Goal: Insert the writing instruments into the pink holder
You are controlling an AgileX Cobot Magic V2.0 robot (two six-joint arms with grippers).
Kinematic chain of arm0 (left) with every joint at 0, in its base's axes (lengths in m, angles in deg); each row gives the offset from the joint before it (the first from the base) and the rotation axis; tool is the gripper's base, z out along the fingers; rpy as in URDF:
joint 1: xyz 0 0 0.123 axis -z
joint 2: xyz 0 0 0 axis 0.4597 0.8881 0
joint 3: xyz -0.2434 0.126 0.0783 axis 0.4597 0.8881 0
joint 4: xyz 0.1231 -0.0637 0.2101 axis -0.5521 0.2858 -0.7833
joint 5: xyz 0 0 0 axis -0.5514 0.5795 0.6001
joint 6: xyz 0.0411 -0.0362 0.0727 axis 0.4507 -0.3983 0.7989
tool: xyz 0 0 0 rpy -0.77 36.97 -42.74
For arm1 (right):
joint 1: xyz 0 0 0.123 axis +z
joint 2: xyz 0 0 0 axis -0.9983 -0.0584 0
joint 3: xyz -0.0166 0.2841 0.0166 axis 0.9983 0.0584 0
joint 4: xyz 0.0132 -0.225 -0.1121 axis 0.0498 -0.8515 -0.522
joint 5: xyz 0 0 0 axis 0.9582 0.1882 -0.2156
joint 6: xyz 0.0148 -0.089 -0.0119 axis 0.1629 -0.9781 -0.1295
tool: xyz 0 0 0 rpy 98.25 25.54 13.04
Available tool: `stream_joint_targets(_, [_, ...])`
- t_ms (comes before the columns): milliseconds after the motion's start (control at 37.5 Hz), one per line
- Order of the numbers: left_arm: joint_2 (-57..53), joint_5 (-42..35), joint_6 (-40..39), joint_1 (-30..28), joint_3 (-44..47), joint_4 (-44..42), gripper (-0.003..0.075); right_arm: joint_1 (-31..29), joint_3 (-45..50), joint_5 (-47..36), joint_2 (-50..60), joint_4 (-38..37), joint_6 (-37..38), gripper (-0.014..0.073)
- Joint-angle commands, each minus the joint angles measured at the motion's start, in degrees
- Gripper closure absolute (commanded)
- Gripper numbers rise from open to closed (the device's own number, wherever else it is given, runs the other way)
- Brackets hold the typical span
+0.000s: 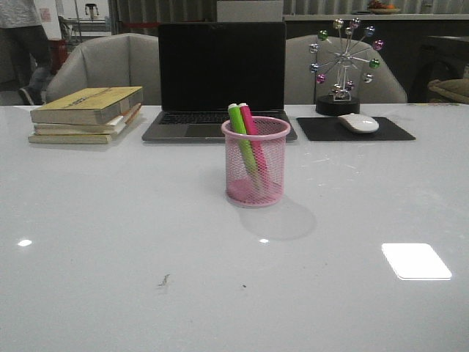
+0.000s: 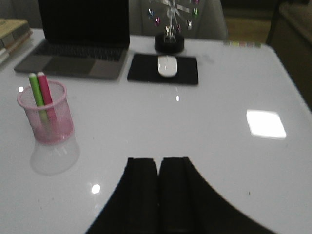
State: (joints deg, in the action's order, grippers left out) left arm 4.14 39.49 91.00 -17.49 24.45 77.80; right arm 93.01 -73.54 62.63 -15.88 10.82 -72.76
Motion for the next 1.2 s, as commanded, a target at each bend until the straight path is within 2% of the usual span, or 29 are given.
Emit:
stream_joint_targets(0, [0.56, -5.08, -0.3, -0.05, -1.49, 0.2, 0.0306, -0.39, 1.68, -10.48, 3.61, 1.46, -3.52, 0.0573])
stream_joint_targets(267, [0.56, -5.08, -0.3, -0.05, -1.49, 0.2, 0.0306, -0.39, 12.35, -22.99, 13.25, 4.65, -3.69, 0.0573])
stream_joint_targets(507, [0.66, -5.08, -0.3, -0.05, -1.49, 0.2, 0.0306, -0.57, 19.08, -35.9, 13.06, 4.78, -3.69, 0.0573])
stream_joint_targets(587, [0.66, -5.08, -0.3, -0.05, -1.49, 0.2, 0.0306, -0.8, 21.27, -37.94, 13.06, 4.78, -3.69, 0.0573])
stream_joint_targets(773, [0.66, -5.08, -0.3, -0.05, -1.49, 0.2, 0.0306, -3.15, 27.51, -38.82, 13.06, 5.77, -3.69, 0.0573])
stream_joint_targets(1067, [0.66, -5.08, -0.3, -0.05, -1.49, 0.2, 0.0306, -3.39, 34.47, -38.89, 13.06, 5.77, -3.69, 0.0573])
stream_joint_targets(1173, [0.66, -5.08, -0.3, -0.05, -1.49, 0.2, 0.0306, -3.39, 34.41, -35.9, 13.06, 5.77, -3.69, 0.0573])
